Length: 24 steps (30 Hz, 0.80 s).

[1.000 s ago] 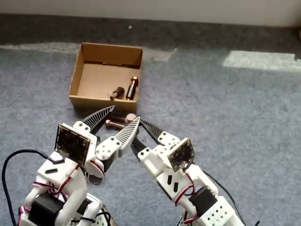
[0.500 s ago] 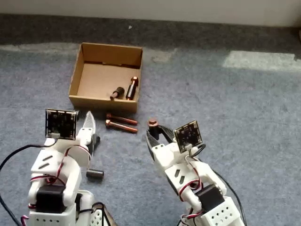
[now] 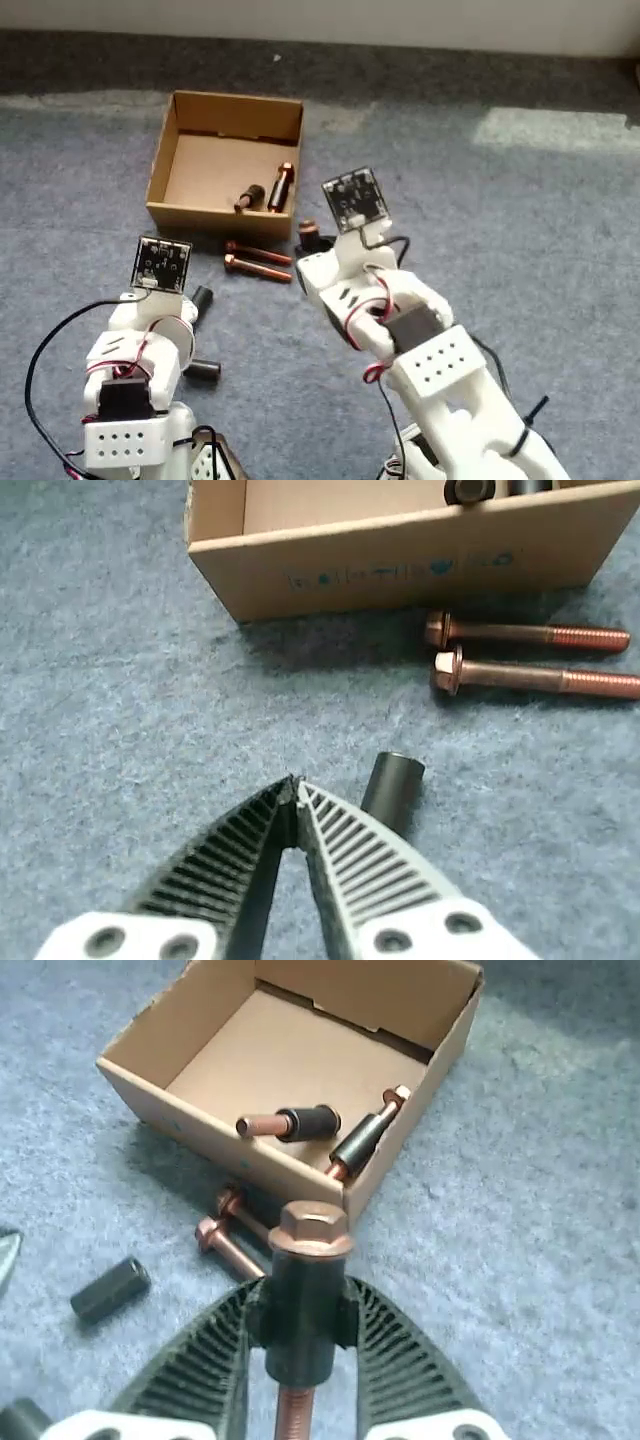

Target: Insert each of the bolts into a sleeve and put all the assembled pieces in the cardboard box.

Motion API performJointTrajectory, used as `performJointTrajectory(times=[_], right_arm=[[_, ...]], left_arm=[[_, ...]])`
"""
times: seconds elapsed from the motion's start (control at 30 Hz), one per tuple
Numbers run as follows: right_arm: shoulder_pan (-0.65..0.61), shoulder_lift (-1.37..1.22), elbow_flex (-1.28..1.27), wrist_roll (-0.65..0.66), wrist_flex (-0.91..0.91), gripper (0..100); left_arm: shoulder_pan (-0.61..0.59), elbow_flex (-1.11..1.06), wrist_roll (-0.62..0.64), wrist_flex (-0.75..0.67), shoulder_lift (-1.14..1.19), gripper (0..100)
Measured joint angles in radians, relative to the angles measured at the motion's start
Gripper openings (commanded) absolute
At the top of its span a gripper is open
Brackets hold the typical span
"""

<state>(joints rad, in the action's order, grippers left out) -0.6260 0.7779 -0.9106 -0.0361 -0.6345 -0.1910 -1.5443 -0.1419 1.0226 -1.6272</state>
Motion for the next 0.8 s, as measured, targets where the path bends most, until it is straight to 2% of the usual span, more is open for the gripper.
performJointTrajectory(times=[0.17, 0.63, 0.7, 0.8], right_arm=[[0.0, -0.236, 0.157, 0.0, 0.181, 0.4], [0.003, -0.858, 0.359, 0.0, 0.844, 0.5], [0.011, -0.928, 0.393, 0.0, 0.873, 3.9], [0.023, -0.999, 0.436, 0.0, 0.885, 14.5]], left_arm=[[0.0, -0.041, 0.0, -0.054, 0.0, 1], [-0.011, -0.043, 0.0, -0.064, 0.0, 1], [-0.032, -0.043, 0.0, -0.064, 0.0, 1], [-0.051, -0.043, 0.0, -0.064, 0.0, 1]])
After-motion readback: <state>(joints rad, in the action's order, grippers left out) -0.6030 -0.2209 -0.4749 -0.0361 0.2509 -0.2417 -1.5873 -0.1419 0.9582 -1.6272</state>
